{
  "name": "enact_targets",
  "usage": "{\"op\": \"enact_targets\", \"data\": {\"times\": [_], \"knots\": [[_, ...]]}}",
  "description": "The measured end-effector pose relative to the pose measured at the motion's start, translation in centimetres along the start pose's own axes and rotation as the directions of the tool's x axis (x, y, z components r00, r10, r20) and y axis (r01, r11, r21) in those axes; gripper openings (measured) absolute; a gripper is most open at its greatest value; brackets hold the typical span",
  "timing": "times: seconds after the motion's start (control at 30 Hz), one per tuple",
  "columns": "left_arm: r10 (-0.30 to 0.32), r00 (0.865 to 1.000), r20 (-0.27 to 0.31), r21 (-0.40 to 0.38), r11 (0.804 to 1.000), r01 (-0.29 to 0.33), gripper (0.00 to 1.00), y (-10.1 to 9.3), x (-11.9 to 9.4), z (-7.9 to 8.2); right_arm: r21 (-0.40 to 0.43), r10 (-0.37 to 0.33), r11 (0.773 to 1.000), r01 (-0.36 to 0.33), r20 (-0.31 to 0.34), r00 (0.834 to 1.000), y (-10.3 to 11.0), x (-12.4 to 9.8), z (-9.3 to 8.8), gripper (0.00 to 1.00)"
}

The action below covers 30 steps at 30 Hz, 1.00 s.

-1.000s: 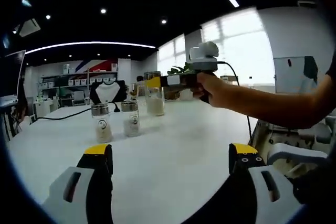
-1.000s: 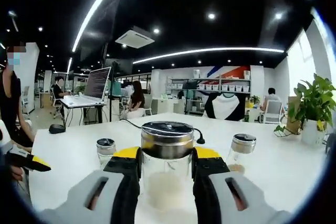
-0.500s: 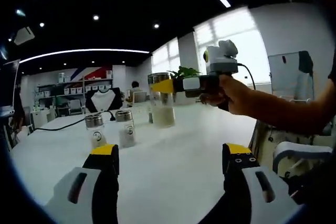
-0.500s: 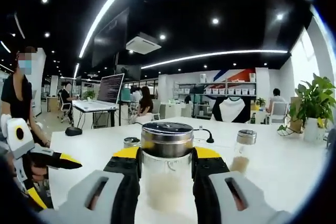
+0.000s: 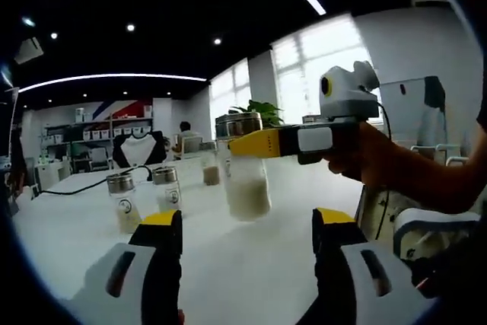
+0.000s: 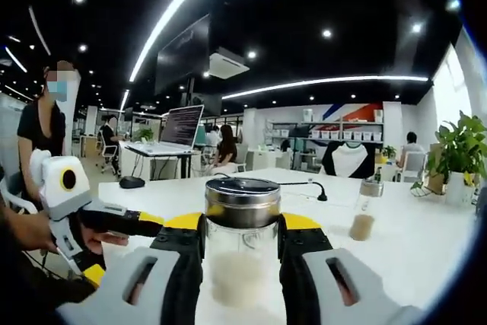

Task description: Rotate the seasoning bottle until the label or dispensing opening points toward the visible target arrow and the bottle remains upright within the marked orientation range

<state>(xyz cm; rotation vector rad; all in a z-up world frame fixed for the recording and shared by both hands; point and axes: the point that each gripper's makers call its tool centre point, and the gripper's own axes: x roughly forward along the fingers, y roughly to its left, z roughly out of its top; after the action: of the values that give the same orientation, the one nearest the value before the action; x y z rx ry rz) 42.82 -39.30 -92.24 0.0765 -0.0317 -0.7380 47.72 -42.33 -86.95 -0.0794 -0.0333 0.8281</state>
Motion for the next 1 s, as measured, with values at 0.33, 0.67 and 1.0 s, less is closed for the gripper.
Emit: {"op": "enact_targets", "data": {"times": [0.33, 0.67, 1.0], "knots": [[-0.024, 1.0, -0.014, 0.034, 0.999, 0.024, 0.67, -1.3, 0.2, -0.4, 0.028, 0.079, 0.996, -0.08, 0.019, 0.997, 3.9, -1.3, -0.7, 0.34], [-0.047, 0.999, 0.007, 0.043, 0.998, 0.046, 0.53, -1.8, -0.1, -0.2, 0.068, 0.159, 0.984, -0.162, 0.054, 0.986, 6.2, -2.5, 0.0, 0.34], [-0.118, 0.992, 0.033, 0.048, 0.992, 0.116, 0.43, -2.6, -0.4, 0.2, 0.075, 0.28, 0.955, -0.286, 0.08, 0.957, 7.7, -2.6, 0.7, 0.35]]}}
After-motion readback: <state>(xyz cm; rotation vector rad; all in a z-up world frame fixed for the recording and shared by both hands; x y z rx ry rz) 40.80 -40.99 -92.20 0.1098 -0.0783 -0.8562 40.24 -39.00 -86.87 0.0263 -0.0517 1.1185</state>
